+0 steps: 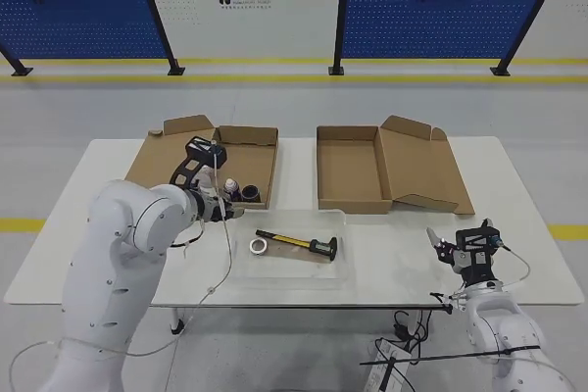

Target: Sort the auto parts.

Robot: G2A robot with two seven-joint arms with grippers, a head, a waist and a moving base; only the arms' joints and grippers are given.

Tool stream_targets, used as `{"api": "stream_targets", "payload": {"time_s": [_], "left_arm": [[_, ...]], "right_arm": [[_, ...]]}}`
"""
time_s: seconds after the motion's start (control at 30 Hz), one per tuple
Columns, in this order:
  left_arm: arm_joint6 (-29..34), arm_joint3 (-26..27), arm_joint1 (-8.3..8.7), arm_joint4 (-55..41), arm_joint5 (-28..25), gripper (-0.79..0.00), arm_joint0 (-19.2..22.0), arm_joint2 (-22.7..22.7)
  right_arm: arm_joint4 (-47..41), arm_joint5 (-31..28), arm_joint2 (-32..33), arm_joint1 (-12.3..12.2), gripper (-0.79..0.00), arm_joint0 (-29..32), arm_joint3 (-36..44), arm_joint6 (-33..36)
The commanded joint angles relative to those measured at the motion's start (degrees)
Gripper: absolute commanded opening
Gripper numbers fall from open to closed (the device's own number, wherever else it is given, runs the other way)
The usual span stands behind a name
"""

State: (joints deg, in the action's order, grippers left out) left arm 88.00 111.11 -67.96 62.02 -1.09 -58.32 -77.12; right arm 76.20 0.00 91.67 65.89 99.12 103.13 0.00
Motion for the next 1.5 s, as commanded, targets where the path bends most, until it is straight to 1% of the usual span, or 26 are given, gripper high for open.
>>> {"api": "stream_targets", "payload": {"time_s": [0.0,0.17,0.33,0.53,0.6,0.67,1.07,1.17,1.23,1.33,1.47], "left_arm": [[0.0,-0.6,0.23,1.1,-0.1,0.0,-0.2,-0.6],[-0.2,-2.9,0.66,3.9,-0.4,0.0,-0.5,-1.2],[-1.0,-5.2,0.95,4.8,-0.9,0.0,-0.3,-2.0],[-2.0,-6.6,1.21,5.5,-1.4,0.0,0.0,-2.5],[-2.4,-7.0,1.24,5.6,-1.3,0.0,0.1,-2.4],[-2.4,-7.0,1.24,5.6,-1.3,0.0,0.1,-2.4],[-2.4,-7.0,1.24,5.6,-1.3,0.0,0.1,-2.4],[-2.4,-7.0,1.24,5.6,-1.3,0.0,0.1,-2.4],[-2.4,-7.0,1.24,5.6,-1.3,0.0,0.1,-2.4],[-2.4,-7.0,1.24,5.6,-1.3,0.0,0.1,-2.4],[-2.4,-7.0,1.24,5.6,-1.3,0.0,0.1,-2.4]], "right_arm": [[-0.2,-0.2,0.0,0.0,0.0,-0.1,0.1,-0.1],[-2.4,-3.7,0.3,0.0,0.0,-0.4,2.3,0.5],[-6.5,-10.4,0.8,-0.1,0.0,-0.4,5.9,3.2],[-16.0,-21.4,2.7,-0.7,0.0,-0.7,9.9,11.4],[-19.1,-23.8,3.5,-0.9,0.0,-1.0,10.4,14.4],[-22.8,-23.7,4.2,-0.9,0.0,-1.2,10.8,16.5],[-23.6,-23.6,4.2,-0.9,0.0,-1.4,11.1,16.6],[-26.3,-23.5,3.3,-0.9,0.0,-3.3,12.6,17.9],[-26.8,-23.2,2.5,-1.0,0.0,-5.3,13.9,21.8],[-28.6,-22.1,-0.6,-1.1,0.0,-9.5,15.6,29.5],[-29.5,-20.7,-7.4,-1.1,0.0,-16.8,15.2,40.8]]}}
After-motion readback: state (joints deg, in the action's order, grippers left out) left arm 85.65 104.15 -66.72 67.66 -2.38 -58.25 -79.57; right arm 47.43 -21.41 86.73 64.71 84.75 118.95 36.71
